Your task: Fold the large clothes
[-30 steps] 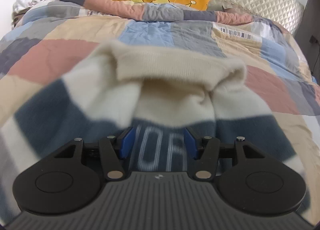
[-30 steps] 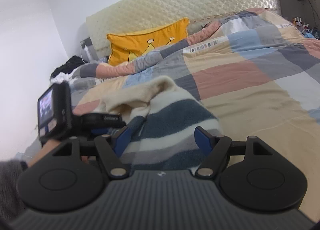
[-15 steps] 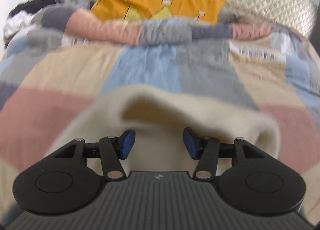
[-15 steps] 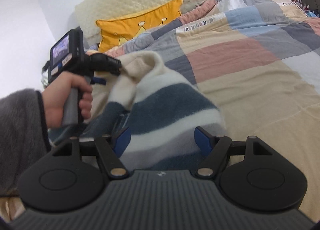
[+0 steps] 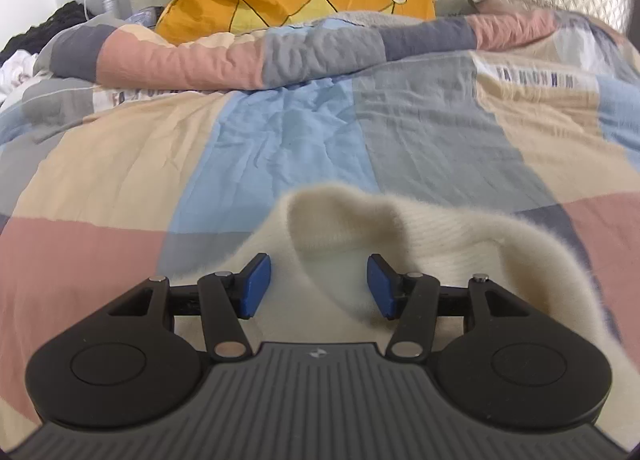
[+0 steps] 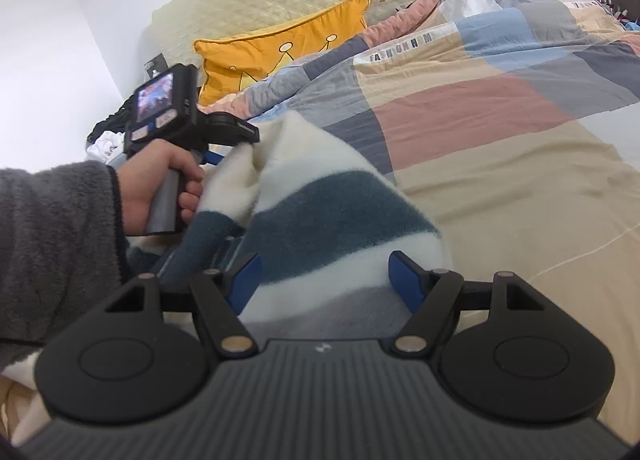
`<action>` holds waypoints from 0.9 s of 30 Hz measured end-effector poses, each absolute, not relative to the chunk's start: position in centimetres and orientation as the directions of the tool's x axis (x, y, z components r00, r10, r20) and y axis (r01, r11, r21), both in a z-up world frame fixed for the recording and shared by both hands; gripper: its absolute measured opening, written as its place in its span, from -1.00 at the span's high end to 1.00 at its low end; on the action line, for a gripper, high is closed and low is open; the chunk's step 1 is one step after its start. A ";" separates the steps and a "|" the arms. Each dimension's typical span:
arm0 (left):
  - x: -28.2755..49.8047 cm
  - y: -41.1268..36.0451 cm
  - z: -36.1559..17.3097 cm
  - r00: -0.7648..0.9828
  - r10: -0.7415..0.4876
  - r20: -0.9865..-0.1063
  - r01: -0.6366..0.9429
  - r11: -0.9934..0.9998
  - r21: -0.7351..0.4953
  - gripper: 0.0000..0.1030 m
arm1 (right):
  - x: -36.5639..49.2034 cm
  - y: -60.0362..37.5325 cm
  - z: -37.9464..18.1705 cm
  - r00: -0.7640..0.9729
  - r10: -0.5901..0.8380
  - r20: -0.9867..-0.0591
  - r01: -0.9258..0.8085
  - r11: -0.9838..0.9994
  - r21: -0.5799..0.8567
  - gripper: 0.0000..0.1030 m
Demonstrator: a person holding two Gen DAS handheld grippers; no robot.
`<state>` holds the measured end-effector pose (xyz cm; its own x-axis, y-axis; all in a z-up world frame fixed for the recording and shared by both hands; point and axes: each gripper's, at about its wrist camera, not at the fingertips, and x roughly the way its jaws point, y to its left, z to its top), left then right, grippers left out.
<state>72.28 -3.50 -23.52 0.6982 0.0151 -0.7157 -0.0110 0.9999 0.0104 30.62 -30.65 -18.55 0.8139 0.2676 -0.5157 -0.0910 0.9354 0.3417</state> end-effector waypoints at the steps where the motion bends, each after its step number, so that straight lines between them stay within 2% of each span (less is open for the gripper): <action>1: 71.6 -3.4 -23.1 0.701 0.013 -0.713 -0.021 1.000 -0.002 -0.16 | 30.7 -30.7 -18.5 0.813 0.273 -0.514 -0.093 0.933 0.348 -0.42; 6: 66.3 -3.1 -21.0 0.665 -0.017 -0.746 -0.071 0.994 -0.086 -0.18 | 30.2 -30.5 -17.9 0.819 0.276 -0.502 -0.118 0.938 0.325 -0.42; 13: 54.1 -3.2 -18.5 0.663 -0.058 -0.746 0.038 0.998 -0.044 -0.18 | 27.9 -30.7 -17.2 0.825 0.251 -0.507 -0.121 0.954 0.275 -0.42; 17: 45.8 -2.2 -18.2 0.667 -0.137 -0.732 0.055 0.989 -0.136 -0.18 | 26.2 -29.9 -16.6 0.812 0.278 -0.513 -0.163 0.952 0.258 -0.42; 21: 39.3 -1.5 -17.8 0.672 -0.158 -0.723 0.046 0.984 -0.172 -0.18 | 23.8 -29.0 -16.3 0.805 0.297 -0.514 -0.208 0.952 0.225 -0.41; 27: 32.0 -1.3 -19.0 0.648 -0.209 -0.733 0.063 0.973 -0.221 -0.18 | 20.8 -27.9 -16.3 0.755 0.284 -0.591 -0.223 0.959 0.175 -0.42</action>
